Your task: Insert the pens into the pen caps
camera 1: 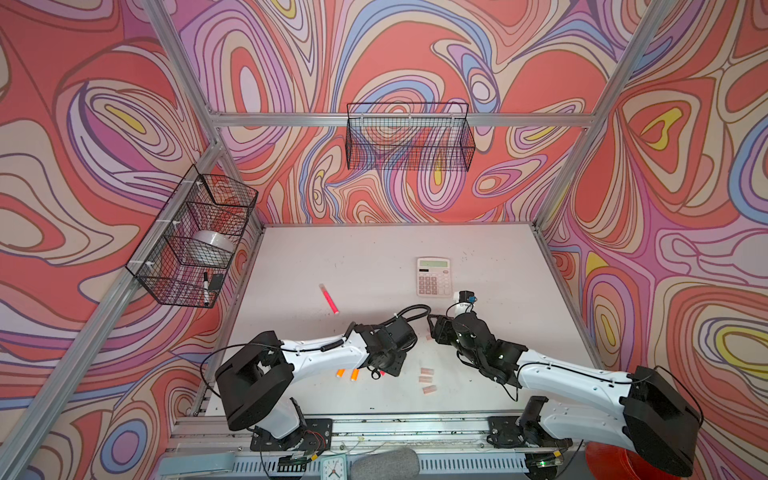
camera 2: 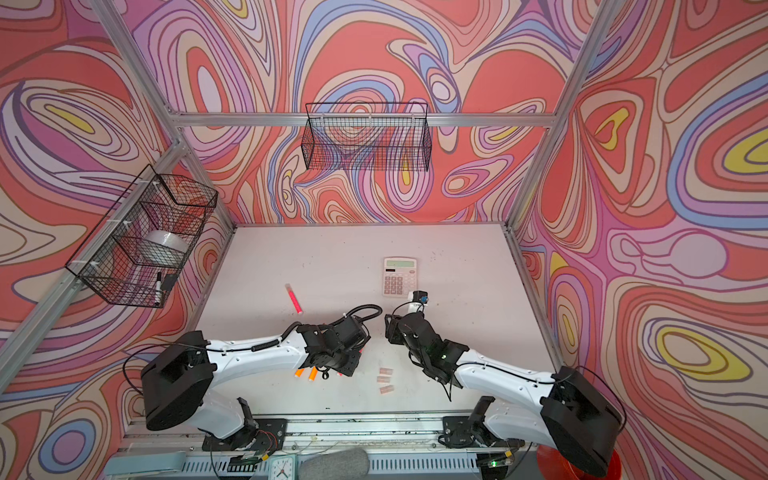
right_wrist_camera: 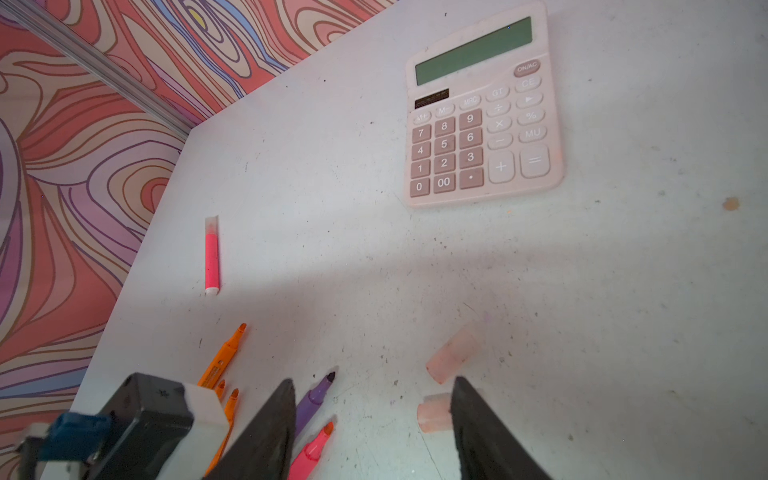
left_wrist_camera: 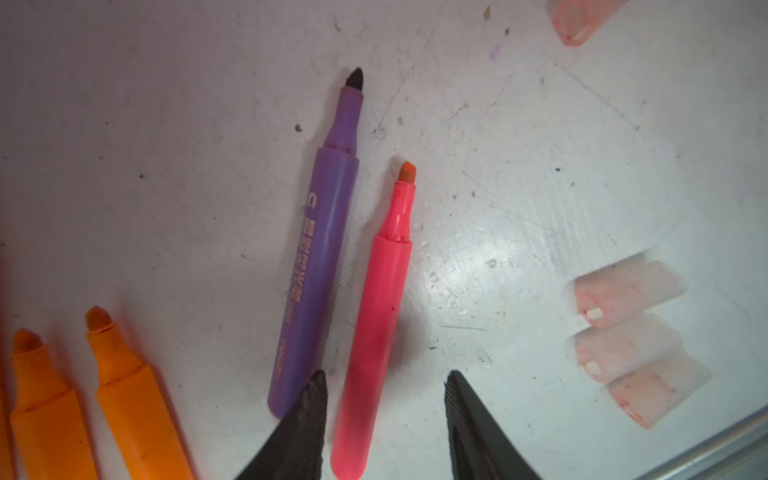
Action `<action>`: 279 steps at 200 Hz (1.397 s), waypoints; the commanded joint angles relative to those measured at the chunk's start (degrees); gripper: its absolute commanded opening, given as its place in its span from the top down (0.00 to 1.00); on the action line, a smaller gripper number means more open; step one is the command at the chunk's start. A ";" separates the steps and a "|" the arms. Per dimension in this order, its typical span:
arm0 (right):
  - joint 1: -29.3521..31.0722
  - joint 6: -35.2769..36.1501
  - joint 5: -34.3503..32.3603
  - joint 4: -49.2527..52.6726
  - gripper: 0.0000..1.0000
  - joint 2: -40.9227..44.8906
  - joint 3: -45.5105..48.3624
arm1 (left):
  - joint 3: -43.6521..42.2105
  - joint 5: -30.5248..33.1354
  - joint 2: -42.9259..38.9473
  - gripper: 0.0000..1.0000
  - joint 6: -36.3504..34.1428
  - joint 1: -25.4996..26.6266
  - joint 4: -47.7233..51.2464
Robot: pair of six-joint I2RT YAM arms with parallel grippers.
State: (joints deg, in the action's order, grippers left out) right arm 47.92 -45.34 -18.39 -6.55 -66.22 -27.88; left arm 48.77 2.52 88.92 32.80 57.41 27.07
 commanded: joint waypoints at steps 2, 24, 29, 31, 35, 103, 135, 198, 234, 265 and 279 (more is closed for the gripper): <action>-0.33 -0.10 -0.49 0.75 0.39 -0.48 -0.91 | 0.87 1.45 1.45 0.53 0.36 0.83 2.47; -0.29 -0.14 -0.62 0.92 0.39 -0.58 -1.03 | 0.95 1.43 2.12 0.54 0.52 1.93 2.69; -0.28 -0.18 -0.68 0.97 0.39 -0.58 -1.04 | 0.93 1.50 2.28 0.54 0.57 2.08 2.72; -0.28 -0.12 -0.66 1.00 0.39 -0.58 -1.04 | 1.03 1.51 2.30 0.54 0.60 2.16 2.81; -0.28 -0.14 -0.73 1.01 0.39 -0.56 -1.06 | 1.05 1.55 2.43 0.54 0.57 2.26 2.81; -0.34 -0.50 -0.85 1.53 0.39 -0.01 -0.78 | 0.85 3.50 6.31 0.66 1.43 2.80 2.15; -0.33 -1.15 -0.77 1.51 0.41 0.60 -0.42 | 0.79 4.88 7.49 0.76 1.45 2.80 1.11; -0.03 -3.78 3.51 -6.13 0.42 0.99 2.06 | 3.55 8.18 2.76 0.86 0.01 2.00 -2.67; 1.84 -4.88 5.21 -11.19 0.41 2.44 3.23 | 5.08 9.35 -2.35 0.90 -2.17 -1.79 -5.03; 4.07 -6.18 5.75 -14.38 0.40 2.28 2.86 | 4.14 8.32 -8.73 0.90 -5.28 -3.71 -9.92; 5.45 -6.51 6.24 -17.09 0.40 1.63 2.85 | 3.31 7.81 -11.54 0.91 -6.66 -4.29 -12.92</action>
State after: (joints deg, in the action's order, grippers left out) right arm 51.59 -50.59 -13.37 -18.13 -64.38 -25.28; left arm 52.36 10.09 81.80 29.26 53.93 19.97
